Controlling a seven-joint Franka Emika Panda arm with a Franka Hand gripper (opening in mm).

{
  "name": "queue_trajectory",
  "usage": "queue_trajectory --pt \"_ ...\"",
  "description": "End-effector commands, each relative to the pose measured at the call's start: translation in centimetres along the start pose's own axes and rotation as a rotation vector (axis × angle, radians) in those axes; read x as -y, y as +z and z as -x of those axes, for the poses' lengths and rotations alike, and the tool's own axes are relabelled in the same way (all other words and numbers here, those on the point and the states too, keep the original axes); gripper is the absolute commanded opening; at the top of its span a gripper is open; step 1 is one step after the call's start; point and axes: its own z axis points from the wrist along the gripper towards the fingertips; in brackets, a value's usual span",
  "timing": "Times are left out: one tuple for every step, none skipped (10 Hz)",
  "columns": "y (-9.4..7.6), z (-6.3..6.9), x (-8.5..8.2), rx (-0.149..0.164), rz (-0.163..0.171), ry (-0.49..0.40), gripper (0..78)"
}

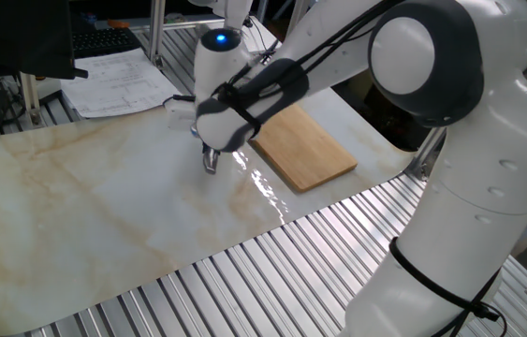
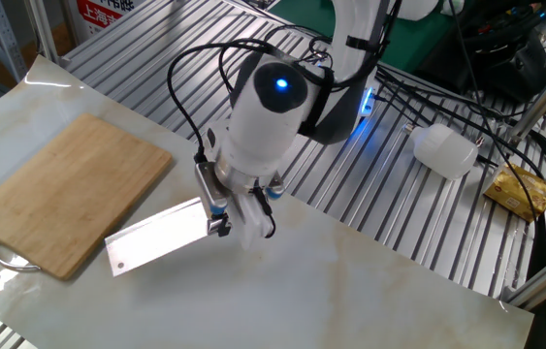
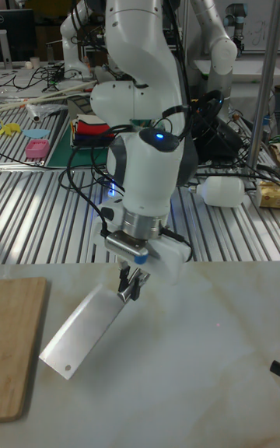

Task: Put the knife on the cutting board

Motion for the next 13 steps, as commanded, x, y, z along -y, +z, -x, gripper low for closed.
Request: queue_trajectory --pt "-0.2 0.1 -0.1 -0.035 0.033 0.031 1.1" --pt "-0.2 0.1 -0.1 -0.034 0.043 0.032 1.1" --pt "-0.2 0.1 -0.1 -0.024 0.039 0.022 1.1" --pt "-0.2 0.1 -0.1 -0.034 0.046 -0.024 1.1" --pt "-0.2 0.1 -0.1 -0.054 0.061 -0.049 1.1" --pt "-0.2 0.1 -0.1 -0.05 0.056 -0.058 1.1" --pt "-0.2 0.1 -0.1 -0.035 0.037 -0.061 1.1" --pt "-0.2 0.1 -0.1 -0.014 0.018 -0.064 1.1" --pt "-0.2 0.1 -0.1 -0.011 0.018 -0.064 1.1" --pt "-0.2 0.1 -0.1 0.011 0.005 -0.057 1.1" --pt "-0.4 0.7 0.3 0.007 0.009 -0.069 1.1" --pt "-0.7 1.5 1.1 -0.006 0.022 -0.088 1.1" --pt "-0.7 1.5 1.1 -0.006 0.022 -0.088 1.1"
